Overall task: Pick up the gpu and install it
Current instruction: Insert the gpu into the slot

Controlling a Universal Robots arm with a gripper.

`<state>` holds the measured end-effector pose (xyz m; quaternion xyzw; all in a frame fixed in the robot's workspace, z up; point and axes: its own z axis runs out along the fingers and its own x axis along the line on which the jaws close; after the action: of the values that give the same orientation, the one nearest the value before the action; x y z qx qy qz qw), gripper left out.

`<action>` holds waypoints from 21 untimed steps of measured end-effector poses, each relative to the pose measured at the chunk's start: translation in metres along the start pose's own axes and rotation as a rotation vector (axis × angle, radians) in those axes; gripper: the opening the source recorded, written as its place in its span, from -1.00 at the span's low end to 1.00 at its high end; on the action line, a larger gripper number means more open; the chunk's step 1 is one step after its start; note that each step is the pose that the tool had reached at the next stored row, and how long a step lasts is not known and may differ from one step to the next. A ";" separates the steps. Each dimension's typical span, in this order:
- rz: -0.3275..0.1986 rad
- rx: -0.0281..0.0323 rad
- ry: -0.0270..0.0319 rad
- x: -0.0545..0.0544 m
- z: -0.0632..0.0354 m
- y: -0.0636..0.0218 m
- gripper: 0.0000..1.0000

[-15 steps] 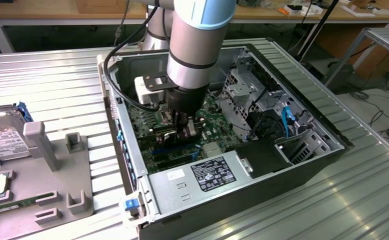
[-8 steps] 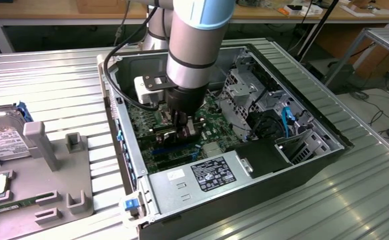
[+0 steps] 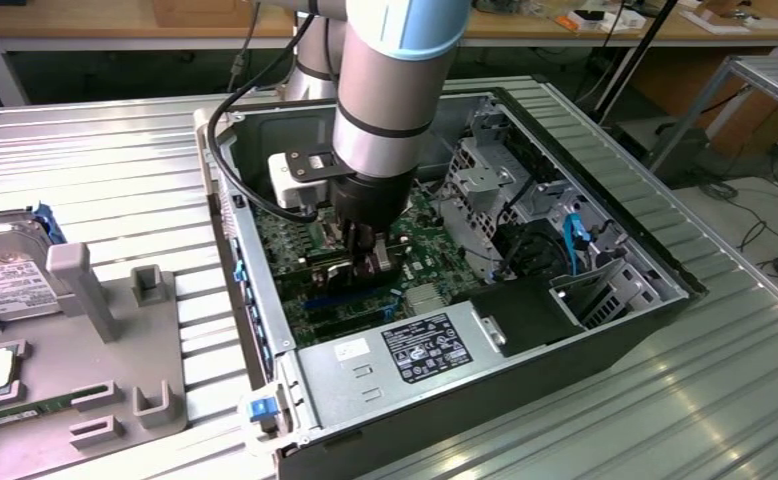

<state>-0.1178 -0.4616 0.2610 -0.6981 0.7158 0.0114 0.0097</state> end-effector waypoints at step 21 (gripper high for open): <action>0.000 -0.0017 -0.0003 0.000 0.0010 0.0000 -0.47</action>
<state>-0.1177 -0.4616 0.2600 -0.6981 0.7158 0.0121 0.0092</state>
